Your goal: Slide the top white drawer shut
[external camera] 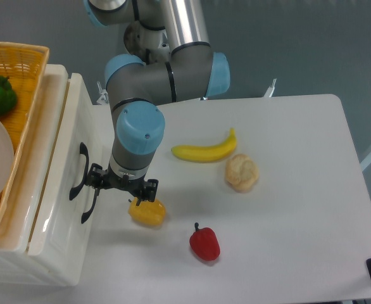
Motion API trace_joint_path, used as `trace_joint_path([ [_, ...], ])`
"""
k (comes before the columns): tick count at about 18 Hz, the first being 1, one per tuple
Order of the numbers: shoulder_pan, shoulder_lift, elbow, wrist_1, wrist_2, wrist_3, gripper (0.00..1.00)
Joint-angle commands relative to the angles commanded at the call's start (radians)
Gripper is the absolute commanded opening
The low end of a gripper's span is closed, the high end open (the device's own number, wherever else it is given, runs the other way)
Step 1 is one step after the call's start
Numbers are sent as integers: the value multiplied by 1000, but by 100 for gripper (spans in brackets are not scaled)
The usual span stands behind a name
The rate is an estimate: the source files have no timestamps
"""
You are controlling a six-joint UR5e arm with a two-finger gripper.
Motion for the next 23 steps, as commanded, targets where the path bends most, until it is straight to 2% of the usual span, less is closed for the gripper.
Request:
trace_joint_path([
  [23, 6, 3, 2, 0, -18, -9, 100],
])
